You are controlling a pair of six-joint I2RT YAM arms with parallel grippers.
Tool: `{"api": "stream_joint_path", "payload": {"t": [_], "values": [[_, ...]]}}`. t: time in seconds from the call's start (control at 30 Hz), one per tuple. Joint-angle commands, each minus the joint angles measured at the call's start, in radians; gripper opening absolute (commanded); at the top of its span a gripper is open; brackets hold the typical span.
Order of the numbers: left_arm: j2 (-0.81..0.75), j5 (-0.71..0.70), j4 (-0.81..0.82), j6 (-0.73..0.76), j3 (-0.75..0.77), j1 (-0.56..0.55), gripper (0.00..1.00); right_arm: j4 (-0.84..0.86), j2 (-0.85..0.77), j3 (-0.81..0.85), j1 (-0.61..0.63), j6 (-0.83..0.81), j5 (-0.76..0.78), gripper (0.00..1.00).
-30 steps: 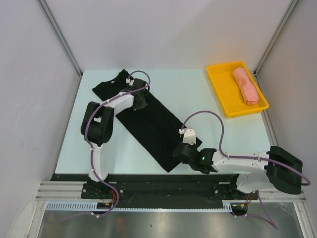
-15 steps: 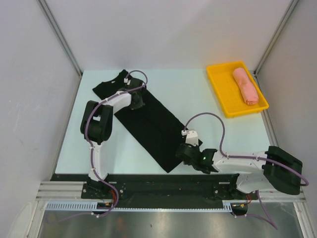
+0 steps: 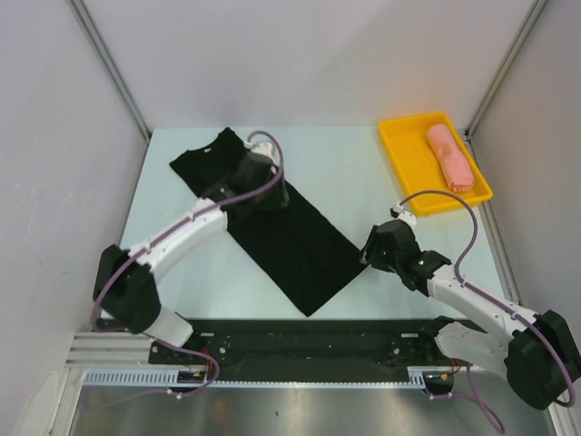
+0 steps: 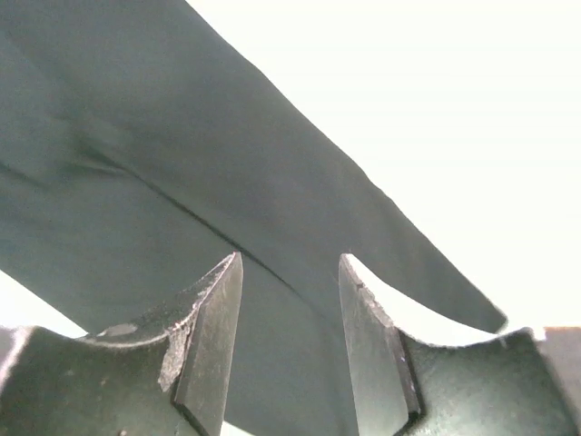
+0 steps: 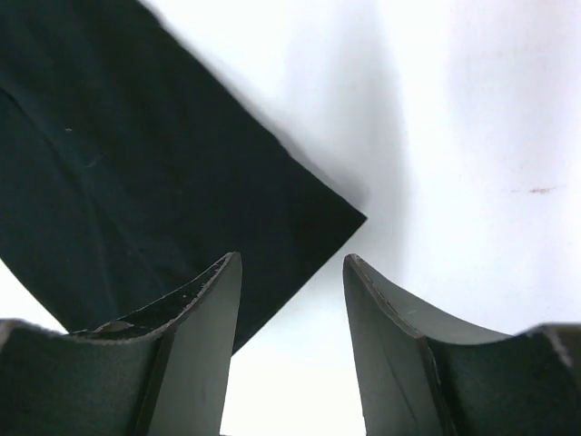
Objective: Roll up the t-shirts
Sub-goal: Roll the T-shirt to the center of the board.
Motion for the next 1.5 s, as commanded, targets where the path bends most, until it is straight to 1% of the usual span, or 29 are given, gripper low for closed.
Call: {"api": "stream_joint_path", "payload": {"t": [0.0,0.03,0.07,0.1,0.13,0.17,0.23,0.27,0.33,0.37,0.53,0.6,0.63,0.8,1.1,1.13,1.23,1.37,1.43,1.47], "values": [[-0.173,-0.039,-0.067,-0.018,-0.22,-0.234,0.52,0.094,0.013,-0.059,-0.101,0.004,-0.204,0.56],[-0.201,-0.06,-0.077,-0.042,-0.252,-0.275,0.53,0.107,0.012,-0.071,-0.139,0.009,-0.247,0.56],[-0.224,-0.081,-0.09,-0.058,-0.306,-0.362,0.54,0.116,0.012,-0.082,-0.155,0.01,-0.258,0.57],[-0.256,-0.095,-0.106,-0.072,-0.329,-0.405,0.55,0.136,0.013,-0.094,-0.167,0.012,-0.279,0.57],[-0.269,-0.12,-0.117,-0.098,-0.349,-0.447,0.59,0.147,0.013,-0.117,-0.19,0.016,-0.303,0.58],[-0.275,-0.135,-0.126,-0.116,-0.378,-0.526,0.61,0.157,0.016,-0.129,-0.196,0.018,-0.317,0.58],[-0.273,-0.164,-0.134,-0.148,-0.398,-0.596,0.65,0.202,0.022,-0.151,-0.207,0.033,-0.345,0.58],[-0.267,-0.18,-0.137,-0.156,-0.407,-0.655,0.65,0.211,0.029,-0.166,-0.21,0.038,-0.347,0.58],[-0.246,-0.183,-0.105,-0.17,-0.418,-0.725,0.66,0.237,0.047,-0.177,-0.215,0.045,-0.35,0.57],[-0.235,-0.183,-0.094,-0.171,-0.42,-0.742,0.66,0.251,0.056,-0.188,-0.219,0.048,-0.35,0.57],[-0.125,-0.218,-0.105,-0.201,-0.378,-0.835,0.61,0.302,0.094,-0.205,-0.245,0.059,-0.357,0.5],[-0.097,-0.223,-0.101,-0.202,-0.357,-0.857,0.59,0.311,0.102,-0.208,-0.25,0.058,-0.351,0.48],[-0.07,-0.218,-0.097,-0.205,-0.352,-0.871,0.57,0.313,0.104,-0.208,-0.252,0.058,-0.351,0.46],[-0.017,-0.229,-0.067,-0.202,-0.331,-0.901,0.56,0.32,0.122,-0.208,-0.261,0.052,-0.357,0.4],[0.072,-0.221,-0.045,-0.194,-0.303,-0.923,0.55,0.322,0.134,-0.208,-0.262,0.048,-0.364,0.38],[0.076,-0.245,-0.054,-0.196,-0.305,-0.929,0.55,0.351,0.14,-0.208,-0.262,0.045,-0.365,0.38],[0.096,-0.296,-0.085,-0.205,-0.303,-0.935,0.54,0.36,0.154,-0.208,-0.262,0.042,-0.371,0.37],[0.106,-0.307,-0.087,-0.21,-0.312,-0.937,0.48,0.378,0.174,-0.206,-0.262,0.042,-0.377,0.34],[0.112,-0.31,-0.087,-0.211,-0.314,-0.94,0.42,0.38,0.177,-0.206,-0.262,0.042,-0.376,0.31],[0.112,-0.318,-0.09,-0.213,-0.312,-0.94,0.39,0.38,0.176,-0.205,-0.262,0.042,-0.373,0.27]]}}
